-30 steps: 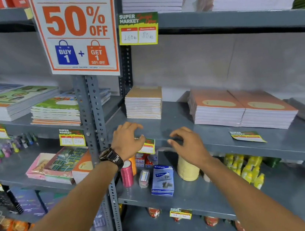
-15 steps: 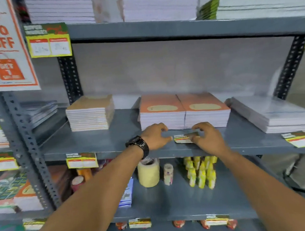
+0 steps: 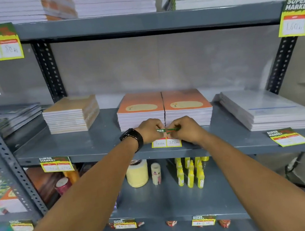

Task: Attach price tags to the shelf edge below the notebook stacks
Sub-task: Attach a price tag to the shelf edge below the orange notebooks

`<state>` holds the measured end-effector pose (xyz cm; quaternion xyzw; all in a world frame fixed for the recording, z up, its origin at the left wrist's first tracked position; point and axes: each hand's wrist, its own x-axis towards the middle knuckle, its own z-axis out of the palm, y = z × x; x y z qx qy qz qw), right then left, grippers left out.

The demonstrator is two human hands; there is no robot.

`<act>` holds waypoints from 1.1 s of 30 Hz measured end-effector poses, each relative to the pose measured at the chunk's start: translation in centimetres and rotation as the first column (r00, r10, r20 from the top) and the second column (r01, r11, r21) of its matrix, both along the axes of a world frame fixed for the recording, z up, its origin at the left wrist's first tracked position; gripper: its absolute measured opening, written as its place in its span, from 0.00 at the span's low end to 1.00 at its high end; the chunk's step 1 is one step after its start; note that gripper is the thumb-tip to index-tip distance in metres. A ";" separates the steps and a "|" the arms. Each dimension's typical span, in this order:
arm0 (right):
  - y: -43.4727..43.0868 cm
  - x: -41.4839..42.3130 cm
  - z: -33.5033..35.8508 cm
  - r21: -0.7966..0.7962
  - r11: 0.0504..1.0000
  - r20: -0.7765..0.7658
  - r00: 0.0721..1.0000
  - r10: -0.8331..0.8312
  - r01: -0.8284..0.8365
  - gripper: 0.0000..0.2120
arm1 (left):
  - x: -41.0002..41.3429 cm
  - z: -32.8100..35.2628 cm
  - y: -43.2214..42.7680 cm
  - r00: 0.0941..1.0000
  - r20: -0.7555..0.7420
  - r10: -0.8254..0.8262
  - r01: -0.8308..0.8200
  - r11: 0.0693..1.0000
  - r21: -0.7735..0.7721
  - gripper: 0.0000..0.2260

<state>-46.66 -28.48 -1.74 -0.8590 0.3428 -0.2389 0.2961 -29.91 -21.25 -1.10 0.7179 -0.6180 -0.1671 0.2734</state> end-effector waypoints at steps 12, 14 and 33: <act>5.7 -4.3 -3.1 -0.136 0.990 0.001 0.999 0.035 -0.035 0.03 | -4.2 -4.2 6.8 0.999 -0.048 0.009 -0.021 0.966 -0.258 0.06; 6.1 -4.2 -3.7 -0.136 0.991 0.009 1.000 0.002 -0.001 0.04 | -4.7 -4.7 7.0 0.999 -0.029 0.040 -0.047 0.958 -0.283 0.05; 7.3 -2.9 -4.7 -0.359 0.923 -0.061 0.983 -0.172 0.139 0.05 | -5.7 -5.7 7.0 0.962 0.224 0.154 -0.072 0.939 -0.337 0.08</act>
